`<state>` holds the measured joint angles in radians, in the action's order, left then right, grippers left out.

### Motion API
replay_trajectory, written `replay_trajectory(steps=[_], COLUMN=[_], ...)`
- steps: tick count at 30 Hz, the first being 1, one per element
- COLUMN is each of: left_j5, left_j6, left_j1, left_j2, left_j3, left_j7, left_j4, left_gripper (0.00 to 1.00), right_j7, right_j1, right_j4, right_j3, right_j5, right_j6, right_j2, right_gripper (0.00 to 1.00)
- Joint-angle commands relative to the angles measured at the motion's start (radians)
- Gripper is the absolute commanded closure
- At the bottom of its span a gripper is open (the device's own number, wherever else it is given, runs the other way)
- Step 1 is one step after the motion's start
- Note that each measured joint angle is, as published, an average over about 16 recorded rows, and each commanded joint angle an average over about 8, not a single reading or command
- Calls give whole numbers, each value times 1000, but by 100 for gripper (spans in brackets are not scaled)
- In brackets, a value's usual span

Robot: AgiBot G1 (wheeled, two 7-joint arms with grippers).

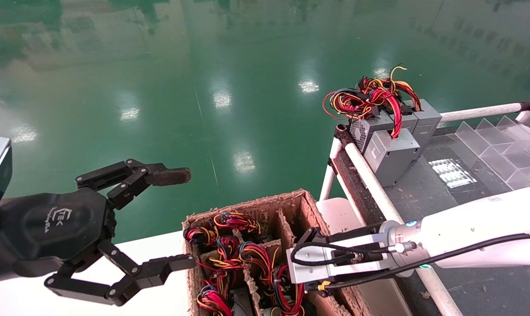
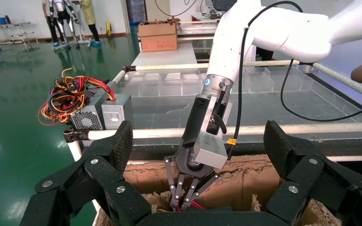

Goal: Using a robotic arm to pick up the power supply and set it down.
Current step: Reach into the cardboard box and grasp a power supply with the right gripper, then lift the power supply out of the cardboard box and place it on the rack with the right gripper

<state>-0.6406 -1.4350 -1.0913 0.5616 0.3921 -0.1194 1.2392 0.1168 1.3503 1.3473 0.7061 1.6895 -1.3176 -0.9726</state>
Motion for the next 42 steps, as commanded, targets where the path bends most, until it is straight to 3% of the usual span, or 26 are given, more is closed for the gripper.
replay_trajectory(steps=[1, 18, 34, 42], left_j5=[0, 0, 0, 0], left_j6=[0, 0, 0, 0], left_j1=[0, 0, 0, 0], left_j2=[0, 0, 0, 0], left_j3=[0, 0, 0, 0], left_j7=[0, 0, 0, 0], left_j4=[0, 0, 0, 0], left_gripper=[0, 0, 0, 0], right_j7=[-6, -107, -171, -174], right_j1=[-4, -31, -42, -58], right_j4=[0, 12, 13, 8], right_j3=[-2, -99, -296, -423], right_j5=[-1, -166, -552, -689], right_j6=[7, 20, -70, -16], right_j2=[1, 95, 273, 380], right_gripper=[100, 100, 100, 100])
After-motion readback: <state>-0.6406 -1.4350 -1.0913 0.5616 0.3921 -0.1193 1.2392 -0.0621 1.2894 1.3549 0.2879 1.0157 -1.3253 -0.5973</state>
